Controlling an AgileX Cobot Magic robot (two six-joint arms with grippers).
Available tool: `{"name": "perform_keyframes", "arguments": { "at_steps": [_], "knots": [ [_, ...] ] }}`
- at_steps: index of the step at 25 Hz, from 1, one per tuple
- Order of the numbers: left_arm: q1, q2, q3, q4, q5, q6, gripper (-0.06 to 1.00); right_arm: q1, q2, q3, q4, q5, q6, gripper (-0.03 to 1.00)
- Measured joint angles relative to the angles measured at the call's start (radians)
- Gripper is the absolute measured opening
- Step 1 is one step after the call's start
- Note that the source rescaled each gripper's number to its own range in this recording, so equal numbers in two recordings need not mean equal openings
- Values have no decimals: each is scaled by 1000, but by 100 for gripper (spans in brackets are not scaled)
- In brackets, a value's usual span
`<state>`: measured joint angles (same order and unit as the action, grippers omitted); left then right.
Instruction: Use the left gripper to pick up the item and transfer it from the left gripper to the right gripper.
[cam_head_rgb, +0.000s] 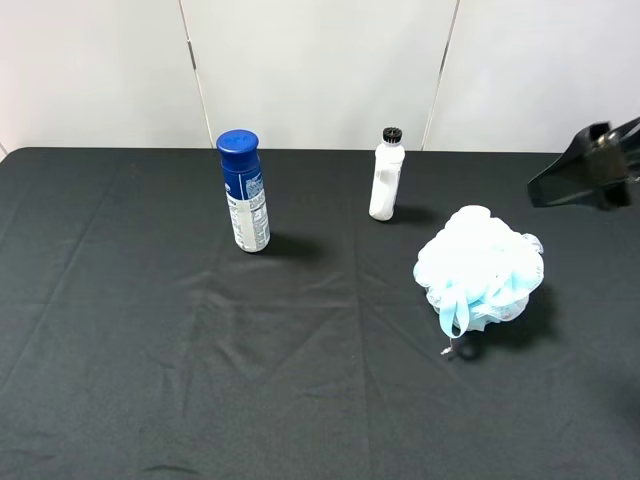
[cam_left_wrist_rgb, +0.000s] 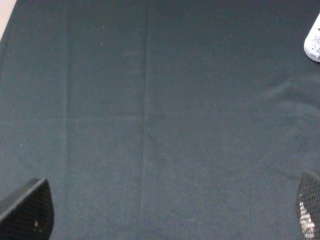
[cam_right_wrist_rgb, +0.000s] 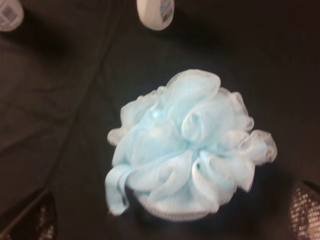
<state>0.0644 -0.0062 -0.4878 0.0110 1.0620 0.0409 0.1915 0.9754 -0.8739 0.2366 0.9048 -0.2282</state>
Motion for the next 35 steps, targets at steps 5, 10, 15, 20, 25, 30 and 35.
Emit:
{"name": "perform_keyframes", "arguments": {
  "at_steps": [5,10,15,20,25,30,35],
  "knots": [
    [0,0,0,0,0,0,95,0,-7,-63,-3,168,4,100],
    [0,0,0,0,0,0,95,0,-84,-65,-12,290,23,100],
    [0,0,0,0,0,0,95,0,-230,-63,-68,306,80,100],
    [0,0,0,0,0,0,95,0,-437,-7,-108,311,89,100],
    [0,0,0,0,0,0,95,0,-636,109,-111,300,106,100],
    [0,0,0,-1,0,0,95,0,-800,217,-112,207,110,100],
    [0,0,0,-1,0,0,95,0,-913,291,-123,144,110,100]
  ]
}}
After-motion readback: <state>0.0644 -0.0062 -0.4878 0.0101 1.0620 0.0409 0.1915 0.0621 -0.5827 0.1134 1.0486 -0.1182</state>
